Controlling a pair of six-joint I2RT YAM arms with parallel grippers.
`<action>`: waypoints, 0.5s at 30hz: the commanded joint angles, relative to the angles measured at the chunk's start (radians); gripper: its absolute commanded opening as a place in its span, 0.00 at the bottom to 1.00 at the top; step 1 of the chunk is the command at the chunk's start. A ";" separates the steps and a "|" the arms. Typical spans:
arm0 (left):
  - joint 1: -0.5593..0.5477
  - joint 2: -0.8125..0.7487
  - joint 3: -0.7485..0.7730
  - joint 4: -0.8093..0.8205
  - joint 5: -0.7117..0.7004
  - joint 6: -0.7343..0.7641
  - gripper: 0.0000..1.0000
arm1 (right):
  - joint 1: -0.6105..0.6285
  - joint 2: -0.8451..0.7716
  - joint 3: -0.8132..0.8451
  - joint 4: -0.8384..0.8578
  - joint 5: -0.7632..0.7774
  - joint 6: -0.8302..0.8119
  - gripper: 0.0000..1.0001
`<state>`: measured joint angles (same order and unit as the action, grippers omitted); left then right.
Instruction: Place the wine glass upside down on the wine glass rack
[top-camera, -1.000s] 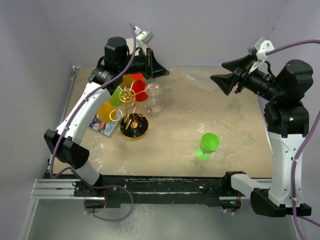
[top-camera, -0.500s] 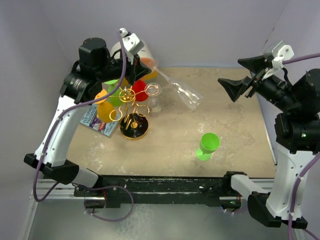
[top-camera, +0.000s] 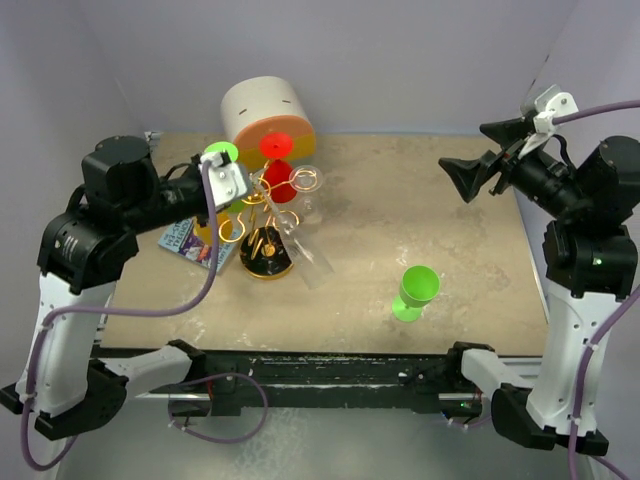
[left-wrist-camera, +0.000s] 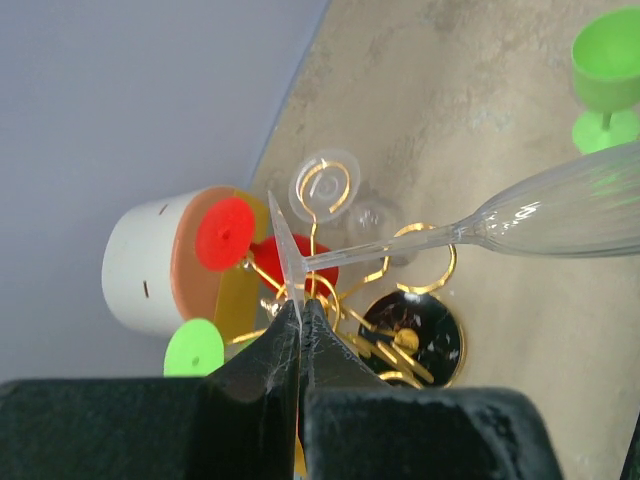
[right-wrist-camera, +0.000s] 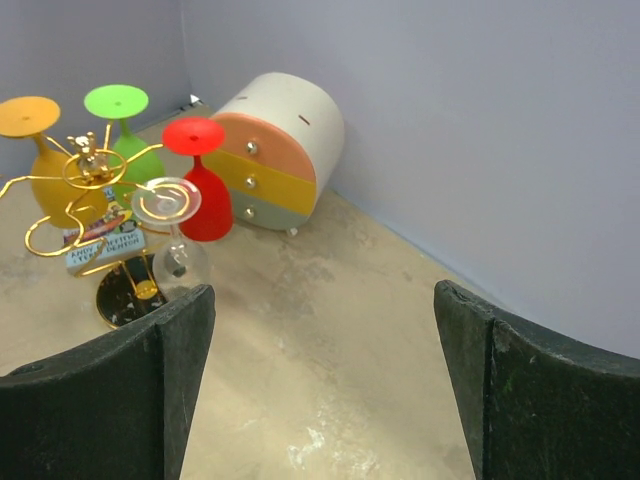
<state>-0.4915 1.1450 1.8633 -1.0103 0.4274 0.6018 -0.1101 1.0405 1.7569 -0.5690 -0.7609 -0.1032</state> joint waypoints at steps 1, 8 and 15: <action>0.004 -0.065 -0.075 -0.128 -0.108 0.184 0.00 | -0.022 0.009 -0.018 0.051 0.015 -0.009 0.93; 0.089 -0.173 -0.165 -0.234 -0.280 0.367 0.00 | -0.037 0.007 -0.039 0.062 0.005 -0.003 0.93; 0.162 -0.232 -0.173 -0.321 -0.288 0.465 0.00 | -0.041 -0.001 -0.073 0.075 0.004 -0.004 0.94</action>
<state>-0.3531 0.9466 1.6848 -1.2789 0.1509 0.9684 -0.1452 1.0515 1.6886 -0.5453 -0.7513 -0.1043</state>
